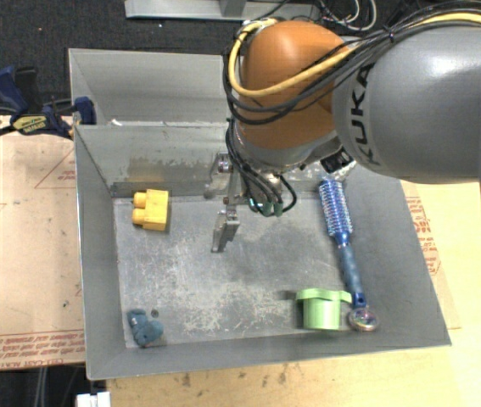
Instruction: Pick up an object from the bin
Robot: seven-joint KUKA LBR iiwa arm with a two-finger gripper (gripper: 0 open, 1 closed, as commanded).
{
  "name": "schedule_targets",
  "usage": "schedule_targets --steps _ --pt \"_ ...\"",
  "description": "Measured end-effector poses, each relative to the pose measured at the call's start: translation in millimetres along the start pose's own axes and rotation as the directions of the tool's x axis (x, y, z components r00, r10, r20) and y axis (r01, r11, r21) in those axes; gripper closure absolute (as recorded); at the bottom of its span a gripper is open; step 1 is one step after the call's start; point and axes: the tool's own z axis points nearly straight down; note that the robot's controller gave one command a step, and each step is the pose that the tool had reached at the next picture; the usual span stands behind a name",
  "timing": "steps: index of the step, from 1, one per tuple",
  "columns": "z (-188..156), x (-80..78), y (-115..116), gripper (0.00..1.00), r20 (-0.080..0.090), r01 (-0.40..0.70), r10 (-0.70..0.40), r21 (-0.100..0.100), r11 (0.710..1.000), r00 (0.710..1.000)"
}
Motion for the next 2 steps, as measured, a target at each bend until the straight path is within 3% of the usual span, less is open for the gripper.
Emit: schedule_targets --steps 1,2 --pt "161 11.9 -40 0.00 0.017 0.311 -0.311 0.000 0.951 0.950" --pt "159 30.5 -36 0.00 0.027 0.775 -0.775 0.019 0.632 0.632"
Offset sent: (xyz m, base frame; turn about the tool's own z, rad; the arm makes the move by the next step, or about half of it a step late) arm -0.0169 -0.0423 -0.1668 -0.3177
